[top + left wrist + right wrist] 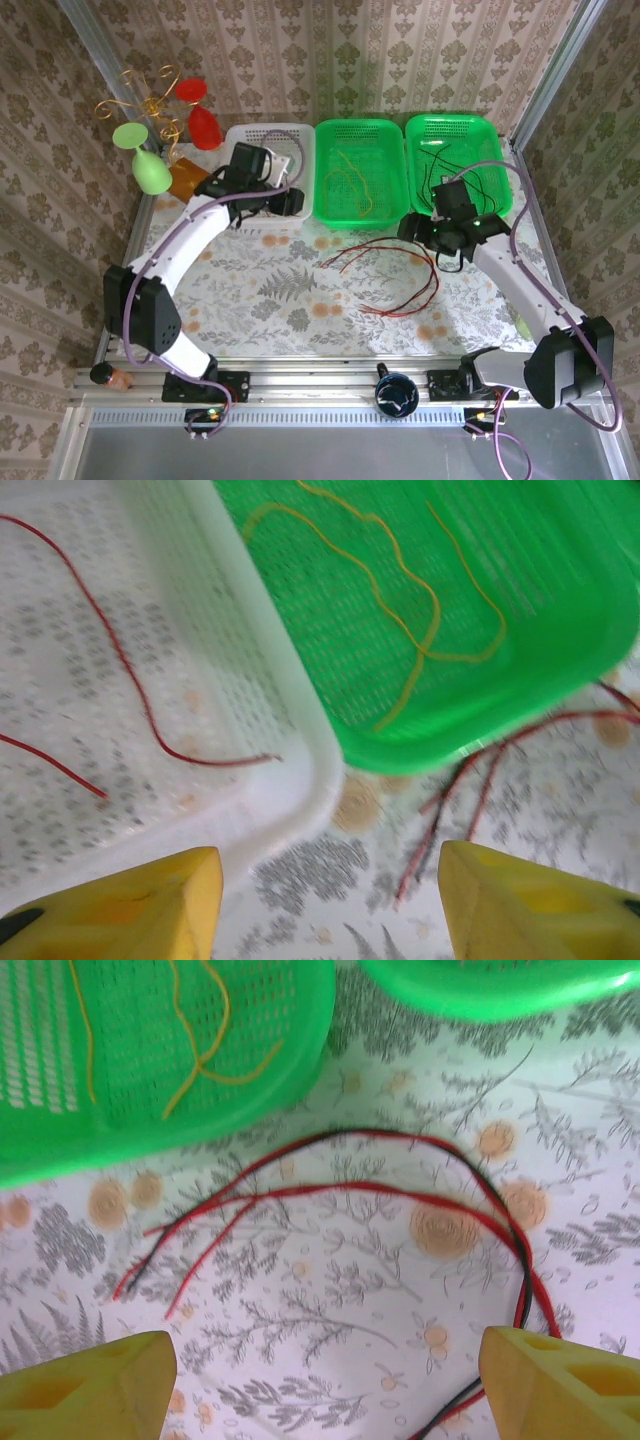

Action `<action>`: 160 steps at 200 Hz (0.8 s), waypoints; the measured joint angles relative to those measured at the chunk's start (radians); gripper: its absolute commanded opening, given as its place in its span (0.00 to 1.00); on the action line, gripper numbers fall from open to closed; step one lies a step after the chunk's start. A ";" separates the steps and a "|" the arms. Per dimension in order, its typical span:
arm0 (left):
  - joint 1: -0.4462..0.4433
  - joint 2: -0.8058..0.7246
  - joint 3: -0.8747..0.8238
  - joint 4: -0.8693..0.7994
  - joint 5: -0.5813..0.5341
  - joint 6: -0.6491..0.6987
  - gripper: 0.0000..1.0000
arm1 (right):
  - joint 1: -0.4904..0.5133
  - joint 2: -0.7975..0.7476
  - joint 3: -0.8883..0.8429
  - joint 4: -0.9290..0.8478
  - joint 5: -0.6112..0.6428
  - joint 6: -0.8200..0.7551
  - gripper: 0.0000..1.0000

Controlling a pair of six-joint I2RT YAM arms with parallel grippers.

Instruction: Untangle the cables

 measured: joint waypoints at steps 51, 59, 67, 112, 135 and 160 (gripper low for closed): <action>-0.056 -0.117 -0.254 0.084 0.022 -0.005 0.60 | 0.172 0.024 -0.072 -0.025 0.037 0.019 0.75; -0.057 -0.126 -0.277 0.096 0.022 -0.007 0.60 | 0.207 0.029 -0.087 -0.022 0.039 0.018 0.75; -0.057 -0.132 -0.295 0.105 0.022 -0.009 0.60 | 0.245 0.037 -0.103 -0.016 0.040 0.016 0.75; -0.059 -0.140 -0.320 0.123 0.022 -0.016 0.60 | 0.462 0.163 -0.161 0.049 0.057 -0.039 0.73; -0.059 -0.140 -0.320 0.123 0.022 -0.019 0.60 | 0.526 0.245 -0.161 0.068 0.086 -0.085 0.66; -0.059 -0.140 -0.320 0.122 0.022 -0.021 0.60 | 0.564 0.309 -0.158 0.070 0.121 -0.124 0.57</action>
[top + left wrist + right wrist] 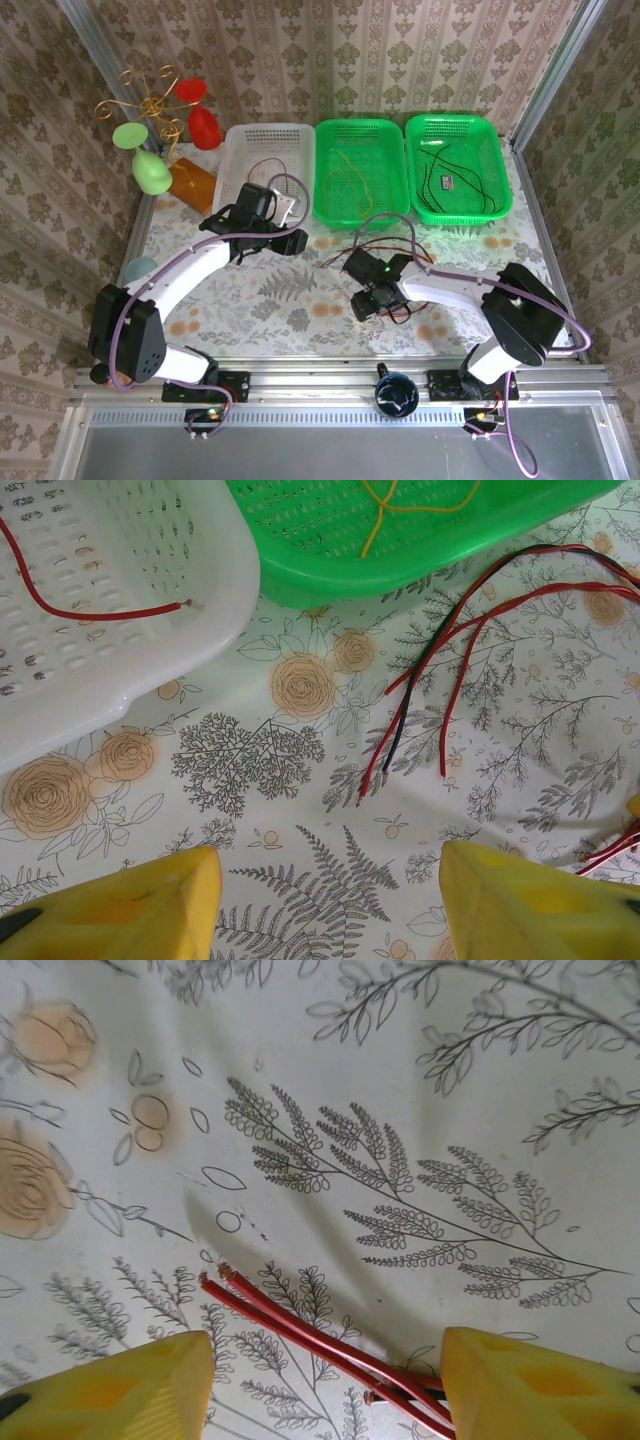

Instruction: Untangle the cables

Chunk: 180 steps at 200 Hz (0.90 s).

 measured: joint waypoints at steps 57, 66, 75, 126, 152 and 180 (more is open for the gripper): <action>0.000 0.000 0.000 0.000 -0.001 -0.006 0.60 | 0.013 0.035 0.021 0.020 0.030 -0.036 0.47; 0.000 0.000 0.000 0.000 -0.001 -0.006 0.60 | 0.013 0.037 0.024 0.026 0.032 -0.042 0.45; 0.000 0.000 0.000 0.000 -0.001 -0.006 0.60 | 0.013 0.041 0.027 0.034 0.032 -0.044 0.44; 0.000 0.000 0.000 -0.001 -0.001 -0.013 0.60 | 0.015 0.086 0.045 0.043 0.032 -0.067 0.14; 0.000 0.000 0.002 -0.011 -0.005 -0.014 0.60 | 0.016 0.084 0.048 0.028 0.044 -0.078 0.04; 0.000 -0.005 0.023 -0.042 -0.019 -0.014 0.60 | 0.016 -0.003 0.051 -0.034 0.105 -0.091 0.00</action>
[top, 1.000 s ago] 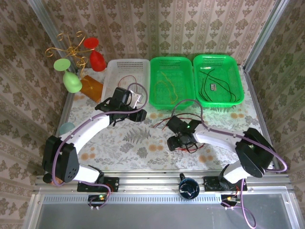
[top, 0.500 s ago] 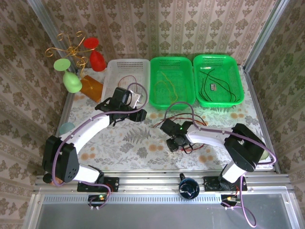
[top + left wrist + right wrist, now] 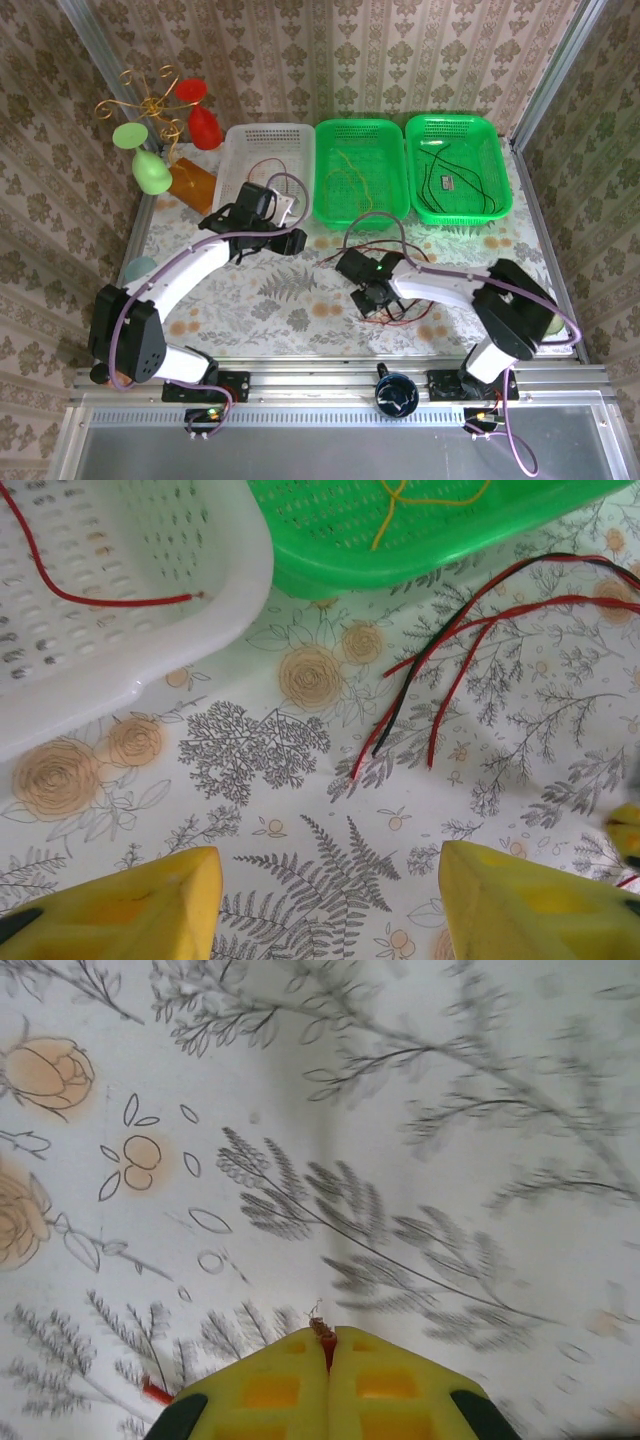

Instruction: Untangle the cables

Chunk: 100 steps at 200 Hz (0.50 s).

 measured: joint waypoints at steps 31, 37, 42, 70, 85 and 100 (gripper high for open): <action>0.017 -0.040 0.048 -0.019 0.000 0.000 0.59 | -0.002 -0.249 0.010 -0.037 0.085 -0.031 0.00; 0.024 -0.049 0.062 -0.020 0.000 0.000 0.60 | -0.006 -0.306 0.018 -0.039 0.103 -0.039 0.00; 0.029 -0.056 0.074 -0.021 0.000 0.000 0.60 | -0.010 -0.347 0.025 -0.038 0.114 -0.047 0.00; 0.048 -0.092 0.130 -0.021 0.001 0.003 0.60 | -0.061 -0.546 0.074 -0.019 0.161 -0.100 0.00; 0.050 -0.106 0.149 -0.023 0.006 0.010 0.61 | -0.089 -0.619 0.111 0.003 0.181 -0.138 0.00; 0.050 -0.111 0.160 -0.023 0.011 0.011 0.61 | -0.111 -0.661 0.172 0.027 0.193 -0.184 0.00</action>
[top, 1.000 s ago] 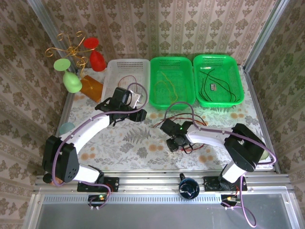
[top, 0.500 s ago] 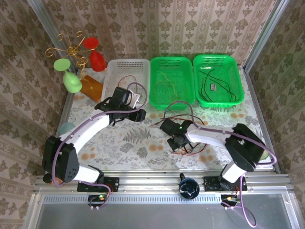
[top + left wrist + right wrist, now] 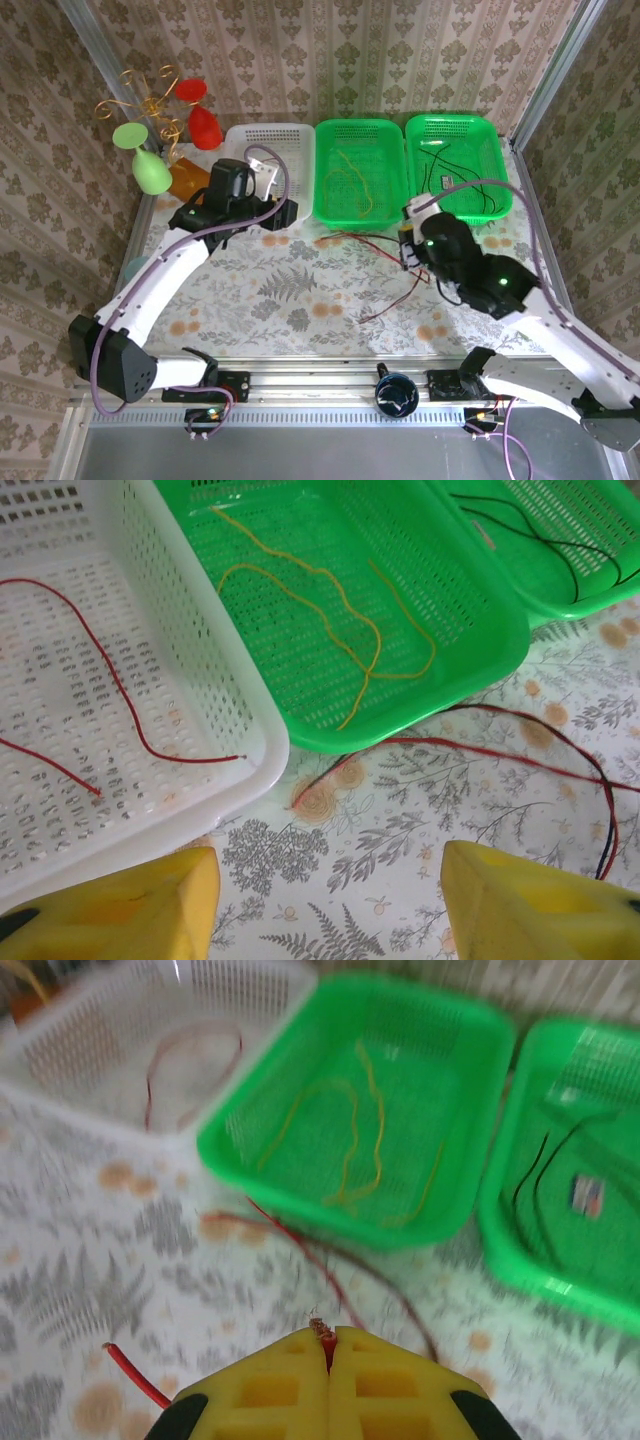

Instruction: Untangle the cables

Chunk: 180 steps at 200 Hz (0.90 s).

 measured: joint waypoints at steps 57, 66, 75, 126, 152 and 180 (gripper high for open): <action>0.014 -0.002 0.009 -0.016 0.005 -0.016 0.62 | -0.083 0.030 0.297 0.130 -0.024 -0.180 0.00; 0.014 -0.002 0.009 -0.018 0.007 -0.019 0.62 | -0.095 0.049 0.345 0.150 -0.037 -0.201 0.00; 0.014 -0.003 0.009 -0.020 0.008 -0.019 0.62 | -0.103 0.070 0.386 0.165 -0.050 -0.220 0.00; 0.014 -0.034 0.000 -0.027 0.008 -0.027 0.62 | -0.126 0.175 0.568 0.195 -0.111 -0.281 0.00; 0.014 -0.045 0.000 -0.022 0.026 -0.049 0.63 | -0.129 0.191 0.611 0.216 -0.153 -0.270 0.00; 0.051 -0.048 0.000 0.046 0.114 -0.101 0.66 | -0.129 0.200 0.636 0.232 -0.210 -0.240 0.00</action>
